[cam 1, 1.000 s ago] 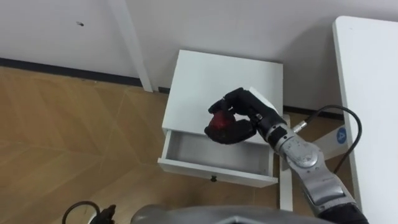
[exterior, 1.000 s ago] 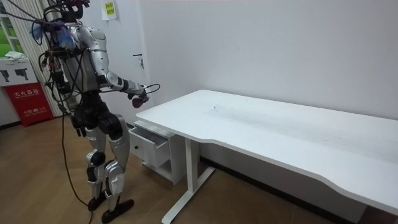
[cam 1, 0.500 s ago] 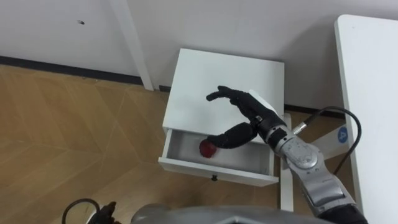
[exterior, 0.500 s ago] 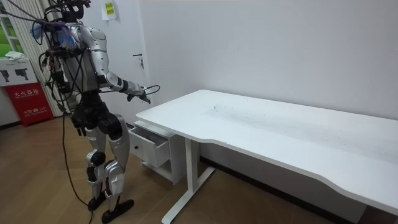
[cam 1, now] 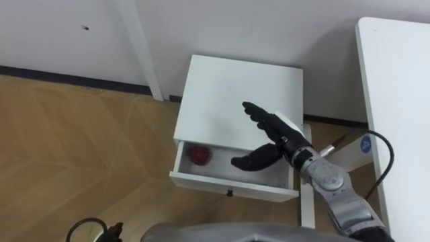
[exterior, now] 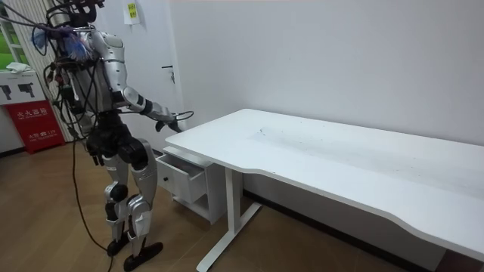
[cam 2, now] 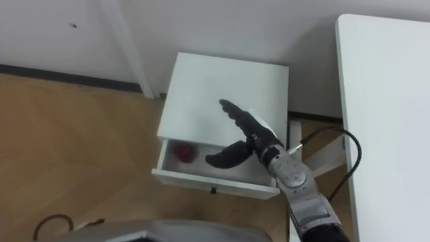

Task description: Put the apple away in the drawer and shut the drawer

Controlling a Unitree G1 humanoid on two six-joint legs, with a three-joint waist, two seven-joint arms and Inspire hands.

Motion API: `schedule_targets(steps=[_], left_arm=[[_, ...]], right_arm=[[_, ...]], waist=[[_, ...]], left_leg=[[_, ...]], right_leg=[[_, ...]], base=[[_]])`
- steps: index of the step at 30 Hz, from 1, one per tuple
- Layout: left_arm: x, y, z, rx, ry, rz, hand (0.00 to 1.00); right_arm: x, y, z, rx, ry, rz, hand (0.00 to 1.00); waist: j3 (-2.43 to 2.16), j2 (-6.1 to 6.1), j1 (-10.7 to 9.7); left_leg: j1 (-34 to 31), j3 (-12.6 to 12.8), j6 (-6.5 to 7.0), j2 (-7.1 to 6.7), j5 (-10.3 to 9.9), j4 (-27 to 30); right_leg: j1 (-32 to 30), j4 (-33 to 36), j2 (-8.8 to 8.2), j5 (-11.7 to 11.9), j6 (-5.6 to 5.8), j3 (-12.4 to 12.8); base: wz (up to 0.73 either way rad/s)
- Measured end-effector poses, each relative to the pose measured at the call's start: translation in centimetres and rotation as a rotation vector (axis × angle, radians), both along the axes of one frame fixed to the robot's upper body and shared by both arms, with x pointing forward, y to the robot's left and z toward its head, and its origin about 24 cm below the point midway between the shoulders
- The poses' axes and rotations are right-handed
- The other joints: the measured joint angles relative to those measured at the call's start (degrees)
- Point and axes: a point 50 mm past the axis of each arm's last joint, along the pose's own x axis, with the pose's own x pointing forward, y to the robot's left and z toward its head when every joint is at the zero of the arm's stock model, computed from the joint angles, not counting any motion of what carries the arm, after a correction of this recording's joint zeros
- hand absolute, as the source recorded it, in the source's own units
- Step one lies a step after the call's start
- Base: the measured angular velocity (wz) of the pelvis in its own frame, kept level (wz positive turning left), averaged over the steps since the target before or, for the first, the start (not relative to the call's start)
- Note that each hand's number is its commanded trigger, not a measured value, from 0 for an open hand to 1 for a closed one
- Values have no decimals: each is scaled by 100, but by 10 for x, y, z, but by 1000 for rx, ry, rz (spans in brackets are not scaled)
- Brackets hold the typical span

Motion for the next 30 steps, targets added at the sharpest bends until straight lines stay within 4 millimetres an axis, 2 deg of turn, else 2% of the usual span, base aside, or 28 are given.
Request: schedule_targets(steps=[1, 4, 6, 9, 12, 13, 15, 16, 17, 18, 19, 20, 21, 22, 23, 24, 25, 26, 27, 28, 29, 30], left_arm=[[-1, 0, 0, 1, 1, 4, 0], [-4, 5, 1, 28, -9, 45, 0], [-12, 5, 1, 39, 3, 53, 0], [-17, 6, 1, 43, 12, 60, 0], [-14, 7, 1, 47, 3, 71, 0], [-13, 7, 1, 46, 3, 71, 0], [-6, 3, -1, 32, -1, 73, 0], [-3, 2, -1, 28, -7, 76, 0], [-1, 2, -1, 26, -11, 86, 0], [3, 7, 0, 36, -20, 80, 0], [5, 9, 1, 40, -26, 78, 0], [7, 10, 1, 43, -34, 78, 0], [9, 11, 2, 43, -37, 76, 0], [8, 11, 2, 44, -32, 77, 0], [6, 12, 1, 43, -20, 79, 0], [3, 14, 1, 51, -9, 84, 0], [0, 16, 1, 56, 1, 90, 0], [-3, 16, 1, 56, 14, 119, 0], [-3, 17, 1, 55, 19, 144, 0], [-3, 17, 1, 58, 21, 155, 0], [-2, 19, 2, 65, 24, 169, 0], [-4, 20, 2, 71, 32, 178, 0]], right_arm=[[-3, -4, -4, -6, 22, -20, 0], [-27, -33, -31, -52, 157, -174, 0], [-55, -55, -49, -80, 270, -316, 0], [-89, -70, -62, -117, 380, -417, 0], [-104, -72, -68, -122, 423, -466, 0], [-107, -73, -70, -123, 435, -481, 0], [-120, -86, -73, -149, 481, -580, 0], [-123, -91, -73, -169, 489, -599, 0], [-134, -100, -73, -180, 517, -672, 0], [-144, -106, -73, -222, 549, -697, 0], [-152, -109, -74, -237, 578, -710, 0], [-166, -113, -74, -263, 629, -728, 0], [-179, -113, -76, -281, 692, -737, 0], [-183, -112, -76, -282, 714, -744, 0], [-190, -110, -77, -277, 754, -752, 0], [-194, -106, -79, -262, 772, -759, 0], [-193, -104, -80, -253, 770, -761, 0], [-194, -100, -81, -242, 770, -753, 0], [-198, -95, -82, -223, 777, -762, 0], [-203, -93, -83, -218, 792, -763, 0], [-213, -88, -84, -210, 827, -766, 0], [-221, -86, -84, -199, 854, -790, 0]], waist=[[0, 2, -28], [-4, 11, -31], [-4, 22, -59], [-26, 42, -76], [-50, 93, -153], [-43, 115, -192], [-23, 211, -281], [-18, 264, -308], [-20, 307, -374], [-22, 274, -415], [-33, 262, -420], [-26, 310, -385], [-32, 403, -348], [-34, 440, -361], [-16, 552, -369], [-2, 611, -346], [28, 567, -349], [27, 575, -436], [44, 683, -552], [45, 720, -570], [66, 790, -594], [62, 775, -610]], left_leg=[[0, -1, 12, 0, -8, 24], [23, -1, 34, -10, -21, 26], [69, 14, 52, -18, -31, 31], [96, 26, 78, -19, -49, 37], [86, 26, 113, -96, -71, 52], [86, 33, 139, -108, -86, 78], [79, 385, 257, -125, -203, 205], [84, 456, 278, -129, -238, 227], [86, 560, 329, -219, -259, 245], [102, 656, 420, -333, -300, 294], [104, 670, 478, -379, -344, 368], [79, 752, 550, -403, -435, 514], [43, 802, 608, -364, -498, 595], [12, 816, 644, -292, -518, 657], [-69, 870, 741, -166, -577, 798], [-157, 1013, 834, -108, -634, 868], [-217, 1059, 871, -82, -657, 932], [-346, 1072, 914, 49, -683, 1082], [-421, 1031, 941, 264, -700, 1162], [-411, 1002, 939, 365, -700, 1175], [-359, 935, 936, 532, -708, 1230], [-290, 903, 937, 623, -785, 1328]], right_leg=[[17, 0, -3, -1, 1, -10], [34, -14, -15, -3, 9, -6], [83, -93, -34, -14, 34, -5], [89, -82, -61, -34, 69, 4], [60, 106, -118, -78, 118, -9], [51, 185, -142, -108, 138, -9], [-206, 892, -319, -281, 247, 10], [-363, 1250, -390, -319, 271, 33], [-761, 2103, -589, -344, 314, 193], [-1256, 3011, -795, -279, 406, 330], [-1467, 3388, -882, -183, 472, 388], [-1844, 4053, -996, 222, 492, 498], [-2275, 4598, -1048, 871, 483, 568], [-2522, 4862, -1093, 1302, 504, 586], [-3039, 5343, -1095, 2366, 521, 667], [-3714, 6221, -1074, 2459, 498, 805], [-4136, 6912, -1069, 2170, 495, 816], [-4900, 8199, -1044, 1585, 402, 694], [-5509, 9055, -985, 1176, 355, 415], [-5783, 9350, -952, 1032, 359, 318], [-6222, 9752, -923, 831, 398, 260], [-6523, 10002, -890, 685, 476, 311]], base=[[12], [2], [0], [0], [3], [5], [9], [18], [21], [18], [0], [-25], [-32], [-37], [-55], [-65], [-71], [-31], [-15], [8], [10], [13]])
